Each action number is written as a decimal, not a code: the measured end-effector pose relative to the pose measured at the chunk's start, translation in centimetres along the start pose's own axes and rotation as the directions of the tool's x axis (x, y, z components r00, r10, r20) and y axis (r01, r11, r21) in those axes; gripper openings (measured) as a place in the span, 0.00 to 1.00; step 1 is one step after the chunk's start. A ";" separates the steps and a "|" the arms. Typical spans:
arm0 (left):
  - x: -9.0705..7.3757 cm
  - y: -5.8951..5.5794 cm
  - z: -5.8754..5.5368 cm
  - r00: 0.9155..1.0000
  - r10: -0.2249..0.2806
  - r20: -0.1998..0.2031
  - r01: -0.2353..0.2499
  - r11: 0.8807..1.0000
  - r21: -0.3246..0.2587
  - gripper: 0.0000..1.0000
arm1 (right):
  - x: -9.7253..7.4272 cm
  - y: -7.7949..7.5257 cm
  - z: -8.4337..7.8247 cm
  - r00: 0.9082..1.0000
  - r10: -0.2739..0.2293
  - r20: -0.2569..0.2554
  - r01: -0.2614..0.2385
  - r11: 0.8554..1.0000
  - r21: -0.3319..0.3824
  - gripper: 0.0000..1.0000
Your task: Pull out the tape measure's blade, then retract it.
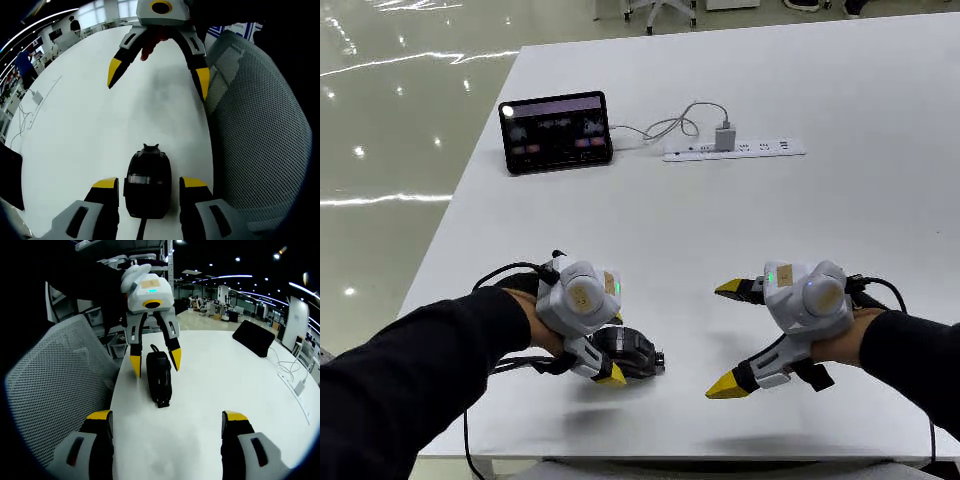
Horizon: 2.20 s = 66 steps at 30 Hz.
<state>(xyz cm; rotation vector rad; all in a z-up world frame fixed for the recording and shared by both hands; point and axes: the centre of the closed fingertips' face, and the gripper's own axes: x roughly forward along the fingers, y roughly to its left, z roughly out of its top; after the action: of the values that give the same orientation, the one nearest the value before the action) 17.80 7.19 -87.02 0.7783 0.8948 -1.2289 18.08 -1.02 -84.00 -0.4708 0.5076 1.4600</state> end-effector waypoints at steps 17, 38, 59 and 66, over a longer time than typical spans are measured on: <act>0.8 0.2 -0.6 0.998 0.025 -0.063 -0.018 0.995 0.097 0.32 | 4.0 0.5 0.3 0.997 0.062 -0.042 -0.063 0.997 -0.032 0.57; 0.8 0.2 -0.8 0.994 0.028 -0.108 -0.018 0.996 0.091 0.33 | 7.4 1.4 -1.7 0.985 0.107 -0.137 -0.117 0.991 -0.063 0.21; 0.9 0.3 -0.9 0.994 0.027 -0.106 -0.020 0.998 0.067 0.33 | 7.9 1.0 -1.6 0.985 0.090 -0.149 -0.098 0.994 -0.044 0.08; 0.9 0.2 -0.9 0.994 0.029 -0.107 -0.020 0.997 0.080 0.33 | 7.6 1.3 -1.7 0.984 0.083 -0.158 -0.094 0.994 -0.063 0.08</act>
<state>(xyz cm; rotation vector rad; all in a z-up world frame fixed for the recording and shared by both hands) 17.99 7.63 -88.21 0.9236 0.9263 -1.2151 17.07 4.17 -89.89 -0.6281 0.6093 1.5375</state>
